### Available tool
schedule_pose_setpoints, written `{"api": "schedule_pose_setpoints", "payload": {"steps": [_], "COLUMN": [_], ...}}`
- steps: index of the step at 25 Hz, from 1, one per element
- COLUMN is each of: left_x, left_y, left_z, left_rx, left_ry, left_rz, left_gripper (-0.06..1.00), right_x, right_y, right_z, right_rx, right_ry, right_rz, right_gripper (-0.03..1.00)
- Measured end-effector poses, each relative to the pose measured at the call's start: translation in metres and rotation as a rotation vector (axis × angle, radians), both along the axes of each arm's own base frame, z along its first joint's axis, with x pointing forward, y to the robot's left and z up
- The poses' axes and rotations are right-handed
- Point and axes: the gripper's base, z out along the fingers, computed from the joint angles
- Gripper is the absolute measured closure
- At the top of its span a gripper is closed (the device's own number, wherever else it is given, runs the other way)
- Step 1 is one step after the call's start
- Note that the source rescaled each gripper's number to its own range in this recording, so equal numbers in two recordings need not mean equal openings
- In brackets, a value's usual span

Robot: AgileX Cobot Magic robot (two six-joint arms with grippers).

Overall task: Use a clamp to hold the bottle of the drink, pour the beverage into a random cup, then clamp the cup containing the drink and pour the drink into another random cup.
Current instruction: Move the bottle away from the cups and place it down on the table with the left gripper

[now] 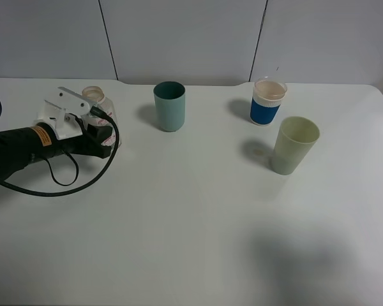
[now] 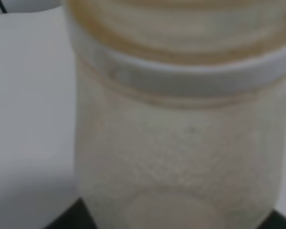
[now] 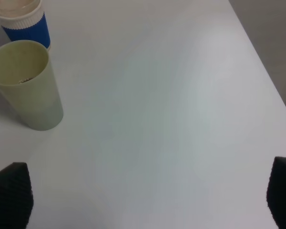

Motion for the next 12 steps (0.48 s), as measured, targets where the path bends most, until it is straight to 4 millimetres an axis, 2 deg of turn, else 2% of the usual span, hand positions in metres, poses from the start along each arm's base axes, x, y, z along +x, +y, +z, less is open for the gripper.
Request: {"api": "schedule_pose_setpoints", "payload": {"steps": [2,4,6,8,12], "left_x": [-0.0001,-0.0002,-0.0002,-0.0002,-0.0002], "left_y": [-0.0003,-0.0003,-0.0004,-0.0004,-0.0004], "left_z": [0.0,0.0,0.0,0.0,0.0], "left_rx": [0.001,0.001,0.002,0.002,0.004], "left_ry": [0.0,0.0,0.0,0.0,-0.002], "left_rz": [-0.004,-0.005,-0.007,-0.007,-0.008], "left_gripper": [0.66,0.35,0.1,0.0,-0.05], "right_x": [0.0,0.0,0.0,0.0,0.0], "right_y": [0.0,0.0,0.0,0.0,0.0], "right_z": [0.0,0.0,0.0,0.0,0.0], "right_rx": [0.0,0.0,0.0,0.0,0.0], "right_ry": [0.0,0.0,0.0,0.0,0.0], "right_rz": [0.0,0.0,0.0,0.0,0.0], "right_gripper": [0.02,0.02,0.02,0.02,0.02]}}
